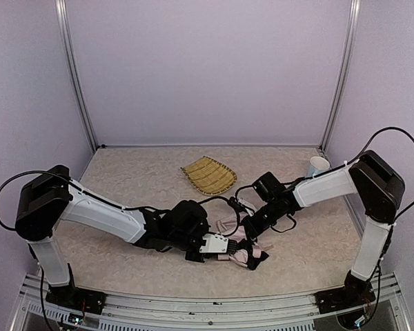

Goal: Put away the umbrella

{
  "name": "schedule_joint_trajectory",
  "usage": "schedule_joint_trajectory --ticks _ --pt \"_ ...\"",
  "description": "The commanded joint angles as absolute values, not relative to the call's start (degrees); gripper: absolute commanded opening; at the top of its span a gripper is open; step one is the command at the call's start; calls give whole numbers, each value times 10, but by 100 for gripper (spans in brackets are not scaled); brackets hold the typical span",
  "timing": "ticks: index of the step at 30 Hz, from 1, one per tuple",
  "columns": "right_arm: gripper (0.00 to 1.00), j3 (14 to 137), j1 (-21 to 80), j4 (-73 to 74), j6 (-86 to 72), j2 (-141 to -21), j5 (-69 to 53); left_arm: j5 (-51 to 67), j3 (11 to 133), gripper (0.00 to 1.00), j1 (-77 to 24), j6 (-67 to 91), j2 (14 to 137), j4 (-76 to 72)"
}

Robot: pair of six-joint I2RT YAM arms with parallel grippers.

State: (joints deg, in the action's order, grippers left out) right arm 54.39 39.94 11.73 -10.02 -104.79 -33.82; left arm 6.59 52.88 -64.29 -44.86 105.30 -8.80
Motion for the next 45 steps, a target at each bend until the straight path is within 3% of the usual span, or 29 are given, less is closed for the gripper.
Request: schedule_joint_trajectory --ticks 1,4,11,15,19,24,33,37,41,45 --pt "0 598 441 8 -133 -1091 -449 92 588 0 -661 -429 1099 78" --pt "1 601 437 14 -138 -1101 -443 112 646 0 -650 -387 1134 178" --pt "48 581 384 63 -127 -1038 -384 172 683 0 -627 -338 1197 280" --pt "58 570 341 103 -110 -971 -312 205 692 0 -607 -319 1213 303" --pt "61 581 333 192 -52 -918 -213 224 719 0 -590 -307 1243 341" --pt "62 532 361 177 3 -800 -139 255 742 0 -573 -306 1273 369" --pt "65 400 557 115 219 -640 -53 286 751 0 -558 -311 1284 386" --pt "69 378 596 106 250 -633 -26 297 752 0 -553 -315 1288 390" --pt "86 364 638 76 287 -667 43 304 759 0 -551 -318 1294 399" --pt "89 364 648 44 321 -730 131 305 763 0 -550 -319 1297 406"
